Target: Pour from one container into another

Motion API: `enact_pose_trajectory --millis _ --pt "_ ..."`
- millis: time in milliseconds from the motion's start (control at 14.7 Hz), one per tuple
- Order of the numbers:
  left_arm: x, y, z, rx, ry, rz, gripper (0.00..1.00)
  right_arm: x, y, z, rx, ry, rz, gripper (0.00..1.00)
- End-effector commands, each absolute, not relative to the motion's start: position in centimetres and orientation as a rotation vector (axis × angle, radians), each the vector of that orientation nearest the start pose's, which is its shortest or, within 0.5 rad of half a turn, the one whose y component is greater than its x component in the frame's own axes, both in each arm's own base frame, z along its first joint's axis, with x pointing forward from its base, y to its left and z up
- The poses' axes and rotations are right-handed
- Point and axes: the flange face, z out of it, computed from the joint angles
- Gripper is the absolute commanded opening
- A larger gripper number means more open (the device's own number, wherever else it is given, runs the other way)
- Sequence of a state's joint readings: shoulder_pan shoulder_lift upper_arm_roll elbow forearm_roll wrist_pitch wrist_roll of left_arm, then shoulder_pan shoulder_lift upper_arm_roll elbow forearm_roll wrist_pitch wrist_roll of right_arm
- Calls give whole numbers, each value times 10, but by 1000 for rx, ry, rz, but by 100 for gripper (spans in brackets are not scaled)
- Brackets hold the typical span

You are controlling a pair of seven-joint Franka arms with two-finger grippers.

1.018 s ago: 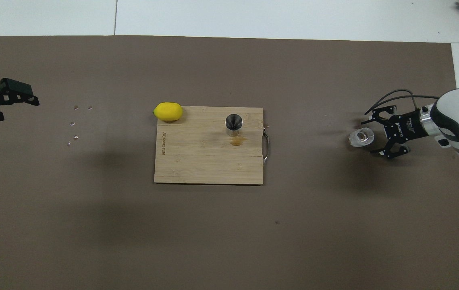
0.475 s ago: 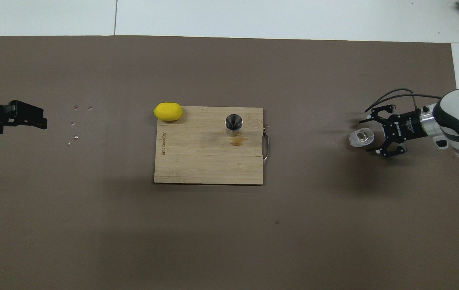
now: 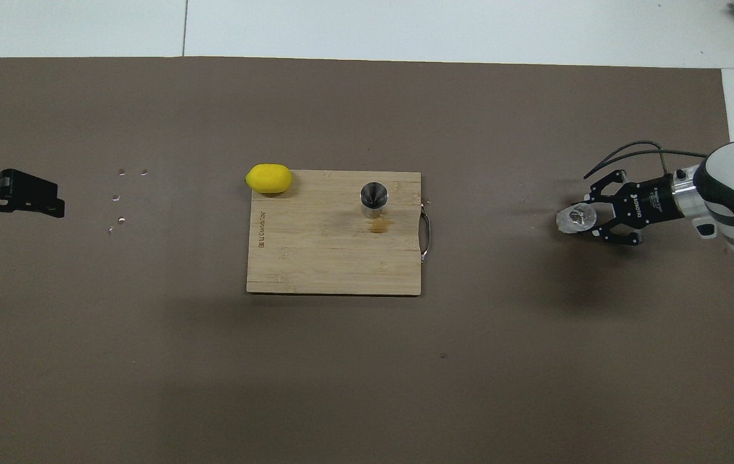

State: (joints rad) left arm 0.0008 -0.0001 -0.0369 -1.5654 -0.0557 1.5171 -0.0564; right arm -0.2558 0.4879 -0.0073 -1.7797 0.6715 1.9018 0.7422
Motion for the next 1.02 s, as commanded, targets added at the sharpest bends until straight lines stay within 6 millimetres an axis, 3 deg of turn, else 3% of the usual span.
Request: enact_pose_trajectory --millis 0,339,814,950 --pt "540 -27 643 -3169 10 107 100 610 -112 291 -1959 1636 650 0" --pt "533 -39 648 -3152 52 122 100 617 -83 315 -1911 1720 663 0" --pt "530 -44 647 -3157 51 89 100 639 17 362 -1838 1848 625 0" --pt "526 -49 644 -3152 80 98 100 648 61 378 -1810 1882 588 0"
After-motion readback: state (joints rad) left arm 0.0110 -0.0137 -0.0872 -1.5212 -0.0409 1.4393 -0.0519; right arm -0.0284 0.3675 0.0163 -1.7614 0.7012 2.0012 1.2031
